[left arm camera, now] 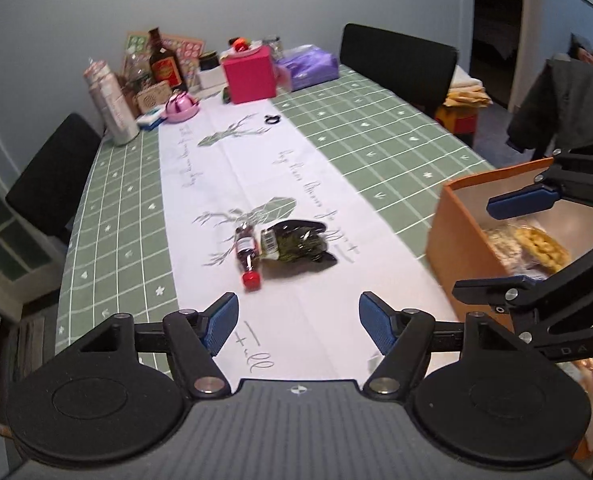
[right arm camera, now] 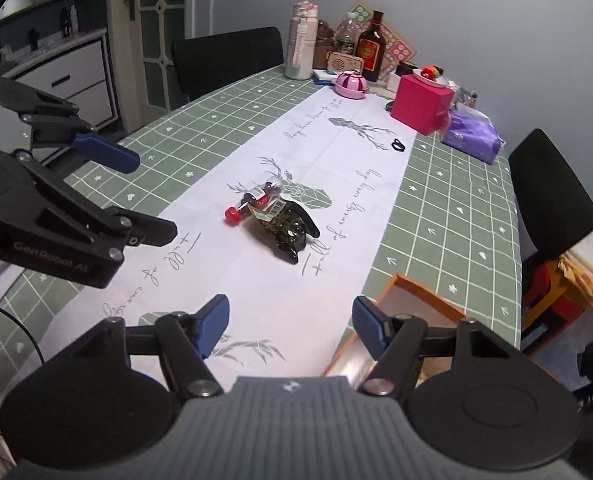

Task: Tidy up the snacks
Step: 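Withdraw both tools toward the red bottle and dark seaweed bag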

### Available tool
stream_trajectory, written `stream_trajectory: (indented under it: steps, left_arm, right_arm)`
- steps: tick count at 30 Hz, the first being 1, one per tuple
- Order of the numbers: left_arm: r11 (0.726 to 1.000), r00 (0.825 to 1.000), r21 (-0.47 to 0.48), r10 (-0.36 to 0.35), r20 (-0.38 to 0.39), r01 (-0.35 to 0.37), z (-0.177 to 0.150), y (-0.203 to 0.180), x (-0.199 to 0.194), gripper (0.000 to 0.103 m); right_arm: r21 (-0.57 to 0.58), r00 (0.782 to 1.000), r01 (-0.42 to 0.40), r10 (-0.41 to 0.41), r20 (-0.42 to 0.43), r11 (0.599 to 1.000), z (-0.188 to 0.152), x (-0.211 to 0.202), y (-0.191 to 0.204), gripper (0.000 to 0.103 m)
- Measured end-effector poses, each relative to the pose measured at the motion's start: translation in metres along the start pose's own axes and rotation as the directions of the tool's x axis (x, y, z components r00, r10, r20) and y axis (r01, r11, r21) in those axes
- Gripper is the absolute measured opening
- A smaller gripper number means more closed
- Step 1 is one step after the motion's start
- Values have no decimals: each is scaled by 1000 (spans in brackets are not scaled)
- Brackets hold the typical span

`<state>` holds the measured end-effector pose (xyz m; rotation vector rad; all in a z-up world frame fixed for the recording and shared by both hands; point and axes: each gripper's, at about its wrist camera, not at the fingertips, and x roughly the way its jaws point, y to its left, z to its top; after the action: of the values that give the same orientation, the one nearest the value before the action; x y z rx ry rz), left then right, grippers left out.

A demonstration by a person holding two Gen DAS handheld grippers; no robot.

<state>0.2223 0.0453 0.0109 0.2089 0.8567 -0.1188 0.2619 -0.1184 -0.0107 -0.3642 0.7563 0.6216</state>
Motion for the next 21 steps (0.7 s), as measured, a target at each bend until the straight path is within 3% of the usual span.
stream_trajectory:
  steps: [7, 17, 21]
  left_arm:
    - [995, 1000, -96, -6, -8, 5, -7, 23, 37, 76]
    - [976, 1000, -217, -14, -8, 12, -7, 49, 90, 74]
    - [970, 999, -244, -5, -32, -3, -5, 56, 115, 62]
  right_arm:
    - [-64, 999, 13, -15, -39, 998, 17, 47, 8, 65]
    - [-67, 997, -3, -2, -79, 998, 36, 106, 11, 62]
    - [-68, 994, 0, -8, -109, 998, 41, 125, 13, 62]
